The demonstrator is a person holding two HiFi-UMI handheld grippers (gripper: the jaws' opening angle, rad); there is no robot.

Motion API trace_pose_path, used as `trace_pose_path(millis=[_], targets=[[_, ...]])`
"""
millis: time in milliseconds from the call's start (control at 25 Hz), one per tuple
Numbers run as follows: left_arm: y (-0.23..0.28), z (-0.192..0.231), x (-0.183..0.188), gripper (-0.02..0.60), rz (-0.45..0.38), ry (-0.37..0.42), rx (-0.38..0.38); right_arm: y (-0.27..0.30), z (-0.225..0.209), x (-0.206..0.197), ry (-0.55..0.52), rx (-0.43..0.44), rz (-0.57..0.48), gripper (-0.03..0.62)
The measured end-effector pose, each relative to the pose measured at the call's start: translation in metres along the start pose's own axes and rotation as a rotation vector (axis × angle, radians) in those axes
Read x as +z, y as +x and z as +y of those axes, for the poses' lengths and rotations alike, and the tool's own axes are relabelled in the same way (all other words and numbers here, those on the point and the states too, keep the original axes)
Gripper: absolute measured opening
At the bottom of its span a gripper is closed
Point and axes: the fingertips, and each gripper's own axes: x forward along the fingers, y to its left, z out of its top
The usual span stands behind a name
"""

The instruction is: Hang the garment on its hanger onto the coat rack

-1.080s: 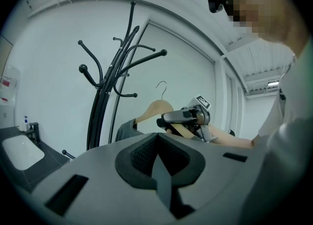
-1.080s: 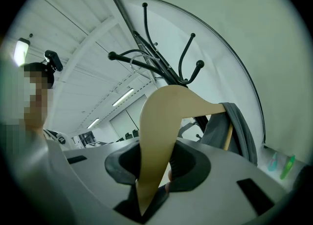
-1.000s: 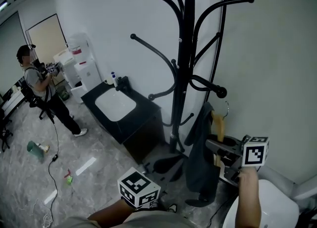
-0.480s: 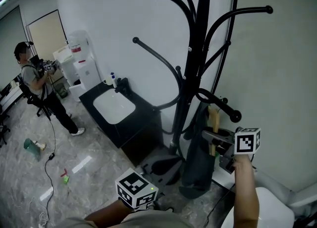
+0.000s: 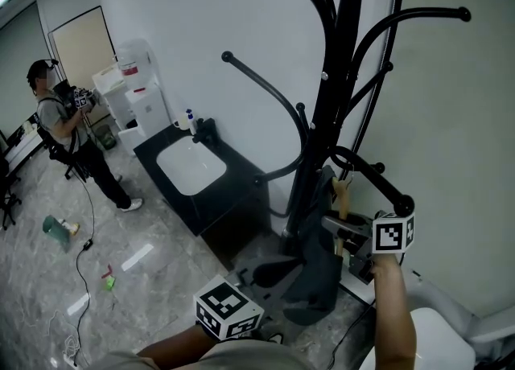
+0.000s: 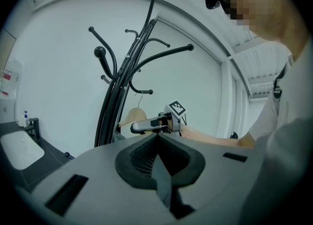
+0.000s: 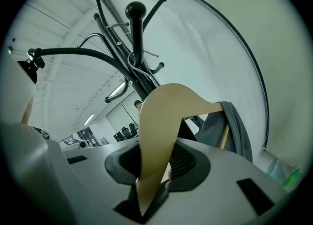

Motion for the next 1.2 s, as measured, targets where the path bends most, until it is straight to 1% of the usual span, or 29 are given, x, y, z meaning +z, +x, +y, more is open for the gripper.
trace_pose_path(millis=[160, 280, 360, 480, 560, 800, 960, 1000, 1120, 1200], targets=[[-0.001, 0.003, -0.005, 0.006, 0.0, -0.009, 0.009, 0.009, 0.004, 0.0, 0.011, 0.055, -0.034, 0.121], [-0.002, 0.003, -0.006, 0.006, -0.002, -0.013, 0.01, 0.007, 0.005, 0.002, -0.008, 0.073, -0.064, 0.125], [-0.002, 0.003, -0.004, 0.006, -0.005, -0.013, 0.008, 0.005, 0.008, 0.003, -0.022, 0.058, -0.075, 0.156], [0.003, 0.004, 0.0, 0.006, -0.01, -0.013, -0.002, 0.001, 0.005, 0.002, -0.031, 0.017, -0.071, 0.169], [0.008, 0.003, 0.002, 0.006, -0.011, -0.014, -0.014, 0.001, 0.003, 0.003, -0.015, 0.03, -0.075, 0.169], [0.009, -0.009, 0.003, 0.006, -0.014, -0.007, -0.037, 0.0, 0.011, 0.007, 0.081, 0.135, -0.15, 0.169], [0.01, -0.01, 0.003, 0.006, -0.012, -0.012, -0.037, -0.011, 0.009, 0.02, 0.188, 0.277, -0.269, 0.169], [0.01, -0.01, 0.003, 0.006, -0.012, -0.013, -0.038, -0.014, 0.009, 0.021, 0.207, 0.3, -0.294, 0.169], [0.011, -0.009, 0.002, 0.006, -0.013, -0.016, -0.04, -0.022, 0.006, 0.02, 0.226, 0.334, -0.336, 0.169], [0.013, -0.009, 0.003, 0.006, -0.013, -0.019, -0.043, -0.029, 0.002, 0.021, 0.253, 0.387, -0.369, 0.169]])
